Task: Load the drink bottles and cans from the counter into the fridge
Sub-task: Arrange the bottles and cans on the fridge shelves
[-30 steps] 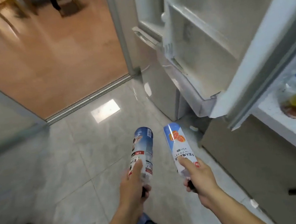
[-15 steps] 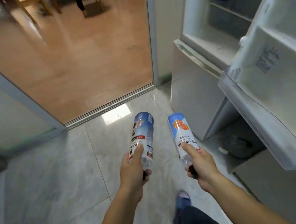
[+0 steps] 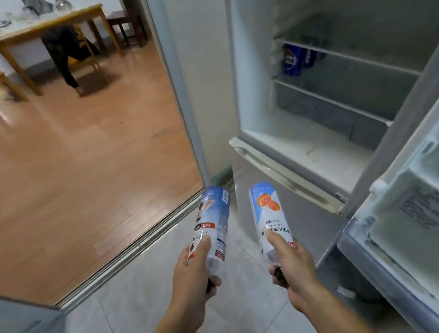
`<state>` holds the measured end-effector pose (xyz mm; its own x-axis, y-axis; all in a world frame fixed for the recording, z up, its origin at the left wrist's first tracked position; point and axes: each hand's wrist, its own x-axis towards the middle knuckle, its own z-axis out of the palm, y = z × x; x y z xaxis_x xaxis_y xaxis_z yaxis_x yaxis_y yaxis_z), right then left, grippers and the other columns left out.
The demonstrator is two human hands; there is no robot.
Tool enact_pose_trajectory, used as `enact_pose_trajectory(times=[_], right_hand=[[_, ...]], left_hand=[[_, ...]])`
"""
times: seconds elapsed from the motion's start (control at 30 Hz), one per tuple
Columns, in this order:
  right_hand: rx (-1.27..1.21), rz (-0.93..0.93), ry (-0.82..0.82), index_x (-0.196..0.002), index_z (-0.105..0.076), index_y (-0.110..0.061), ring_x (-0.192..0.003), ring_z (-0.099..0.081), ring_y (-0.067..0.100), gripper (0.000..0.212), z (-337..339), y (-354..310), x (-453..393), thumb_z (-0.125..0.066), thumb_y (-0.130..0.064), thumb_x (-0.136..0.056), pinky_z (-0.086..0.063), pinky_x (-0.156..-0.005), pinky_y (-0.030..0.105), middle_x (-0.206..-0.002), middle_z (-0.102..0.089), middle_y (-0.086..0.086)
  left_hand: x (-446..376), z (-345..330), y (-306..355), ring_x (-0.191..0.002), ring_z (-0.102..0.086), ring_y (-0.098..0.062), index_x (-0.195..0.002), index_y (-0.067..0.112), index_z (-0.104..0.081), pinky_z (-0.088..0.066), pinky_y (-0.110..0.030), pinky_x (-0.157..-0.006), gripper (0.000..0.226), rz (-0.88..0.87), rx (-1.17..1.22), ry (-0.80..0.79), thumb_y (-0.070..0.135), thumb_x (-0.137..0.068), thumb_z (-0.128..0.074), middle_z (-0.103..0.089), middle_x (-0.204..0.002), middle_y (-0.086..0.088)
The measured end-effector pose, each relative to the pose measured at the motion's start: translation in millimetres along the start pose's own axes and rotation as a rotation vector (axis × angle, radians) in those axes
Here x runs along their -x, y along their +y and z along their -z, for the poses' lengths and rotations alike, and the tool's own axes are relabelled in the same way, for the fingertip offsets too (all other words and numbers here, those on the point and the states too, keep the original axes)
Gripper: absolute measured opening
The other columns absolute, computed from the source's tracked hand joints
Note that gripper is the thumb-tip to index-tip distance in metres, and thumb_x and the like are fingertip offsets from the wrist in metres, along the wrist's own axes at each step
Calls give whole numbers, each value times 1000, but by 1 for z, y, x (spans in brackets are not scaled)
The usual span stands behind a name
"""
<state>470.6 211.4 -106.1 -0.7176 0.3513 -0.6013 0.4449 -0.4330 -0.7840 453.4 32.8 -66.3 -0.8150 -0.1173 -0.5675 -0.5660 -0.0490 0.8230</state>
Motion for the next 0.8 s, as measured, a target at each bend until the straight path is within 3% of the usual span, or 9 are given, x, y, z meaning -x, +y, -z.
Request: enact_pose_trajectory(times=[0.17,0.33,0.53,0.7,0.8], right_hand=[[-62,57,137,-99,-64,-23,-41,-51,11,32,-15,-49,-47,-75,-44,-78,-43,-42,24,-79,-68,10],[-134,129,347,-99,-66,-18,-38,-49,13,32,-25,-83,-92,-76,-42,-79,-40,-39,23,-70,-67,7],[-242,212,562,-92,-68,-15,-37,-48,12,29,-57,-119,-135,-77,-40,-79,-41,-39,23,-51,-61,2],[-301,265,654,-91,-69,-19,-39,-49,12,31,-74,-161,-157,-78,-43,-73,-40,-40,23,-55,-63,0],[-328,301,679,-91,-67,-20,-40,-49,13,32,-77,-185,-170,-77,-44,-72,-40,-40,24,-58,-64,0]], left_hand=[[-71,-44,56,-48,-54,-16,-107,29,-62,-44,-26,-51,29,14,-55,-121,51,-90,-58,-68,-89,-10],[-142,-89,103,-45,-50,-18,-98,23,-61,-35,-22,-46,29,-2,-108,-305,49,-87,-64,-64,-68,-1],[-226,-127,161,-46,-49,-18,-103,25,-63,-36,-22,-44,31,-37,-189,-514,50,-84,-66,-67,-63,3],[-268,-168,211,-42,-50,-14,-104,25,-60,-37,-22,-42,38,-79,-247,-634,56,-81,-65,-64,-60,6],[-284,-196,231,-42,-53,-13,-115,24,-58,-37,-21,-39,50,-88,-283,-673,59,-79,-65,-67,-74,0]])
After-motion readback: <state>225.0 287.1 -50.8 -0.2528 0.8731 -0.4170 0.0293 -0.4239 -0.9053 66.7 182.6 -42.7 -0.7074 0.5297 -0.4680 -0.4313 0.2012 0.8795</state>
